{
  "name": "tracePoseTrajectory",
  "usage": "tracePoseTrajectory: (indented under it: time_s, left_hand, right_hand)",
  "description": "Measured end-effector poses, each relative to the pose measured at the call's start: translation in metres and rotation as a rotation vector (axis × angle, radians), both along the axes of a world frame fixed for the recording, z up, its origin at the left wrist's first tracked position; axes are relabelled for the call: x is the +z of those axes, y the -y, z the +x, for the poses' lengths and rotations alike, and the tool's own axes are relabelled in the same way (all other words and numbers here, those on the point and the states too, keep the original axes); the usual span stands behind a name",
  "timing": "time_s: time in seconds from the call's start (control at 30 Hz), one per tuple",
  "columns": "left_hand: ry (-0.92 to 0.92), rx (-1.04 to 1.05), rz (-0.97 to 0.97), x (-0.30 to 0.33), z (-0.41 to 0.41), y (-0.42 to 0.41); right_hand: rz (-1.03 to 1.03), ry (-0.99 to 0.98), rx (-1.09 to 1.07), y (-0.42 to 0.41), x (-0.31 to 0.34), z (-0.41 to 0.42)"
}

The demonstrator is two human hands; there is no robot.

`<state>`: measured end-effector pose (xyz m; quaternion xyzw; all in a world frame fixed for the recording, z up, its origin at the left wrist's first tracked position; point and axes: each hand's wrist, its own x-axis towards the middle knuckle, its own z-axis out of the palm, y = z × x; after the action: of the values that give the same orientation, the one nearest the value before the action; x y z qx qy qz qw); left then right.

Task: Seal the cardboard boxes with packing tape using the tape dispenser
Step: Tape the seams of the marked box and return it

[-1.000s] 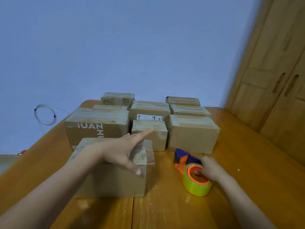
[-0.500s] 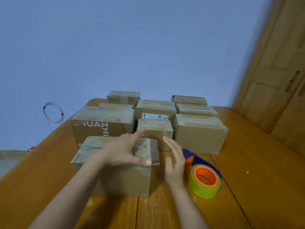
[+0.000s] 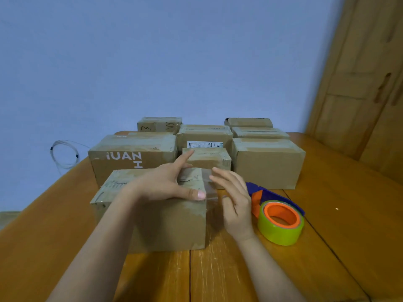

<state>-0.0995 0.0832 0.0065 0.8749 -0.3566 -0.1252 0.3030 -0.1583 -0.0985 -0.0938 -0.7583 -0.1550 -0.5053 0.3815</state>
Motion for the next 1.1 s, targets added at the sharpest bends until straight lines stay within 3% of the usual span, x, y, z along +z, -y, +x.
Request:
tracePoseTrajectory:
  time_s: [0.27,0.77,0.93,1.1]
  left_hand:
    - [-0.031,0.012,-0.003,0.002,-0.005,0.002]
    - [-0.003,-0.015,0.030,0.004,-0.004,0.002]
    - [-0.002,0.015,0.005,0.007,-0.009,0.003]
    - [-0.031,0.023,-0.017,0.003,-0.008,0.001]
  right_hand:
    - [-0.112,0.025,-0.057,0.003,-0.005,-0.001]
    - [0.089,-0.080,0.099,-0.014,-0.014,-0.009]
    - [0.268,-0.203,0.196,-0.014,-0.009,-0.006]
    - [0.222,-0.303,0.257,-0.019,-0.009,-0.006]
